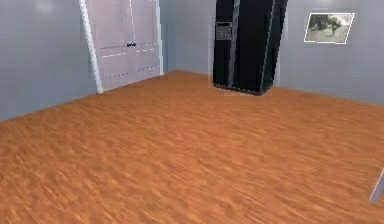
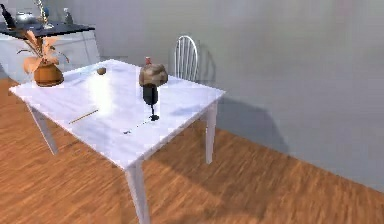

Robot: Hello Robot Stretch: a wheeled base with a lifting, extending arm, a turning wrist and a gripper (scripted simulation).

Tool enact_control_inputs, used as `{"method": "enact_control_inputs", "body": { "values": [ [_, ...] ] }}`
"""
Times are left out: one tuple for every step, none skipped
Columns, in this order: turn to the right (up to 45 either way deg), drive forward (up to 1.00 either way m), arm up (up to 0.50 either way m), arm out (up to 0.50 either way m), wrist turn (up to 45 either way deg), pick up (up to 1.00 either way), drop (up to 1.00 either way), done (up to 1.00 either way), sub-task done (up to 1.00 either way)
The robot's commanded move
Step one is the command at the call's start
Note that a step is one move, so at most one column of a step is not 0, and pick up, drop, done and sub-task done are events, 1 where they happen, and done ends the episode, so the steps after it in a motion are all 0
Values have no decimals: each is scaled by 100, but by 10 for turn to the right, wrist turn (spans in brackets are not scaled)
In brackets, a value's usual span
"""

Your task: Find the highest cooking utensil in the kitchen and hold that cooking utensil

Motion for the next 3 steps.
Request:
{"method": "enact_control_inputs", "body": {
  "values": [
    [180,0,0,0,0,0,0,0,0],
    [0,30,0,0,0,0,0,0,0],
    [180,0,0,0,0,0,0,0,0]
  ]
}}
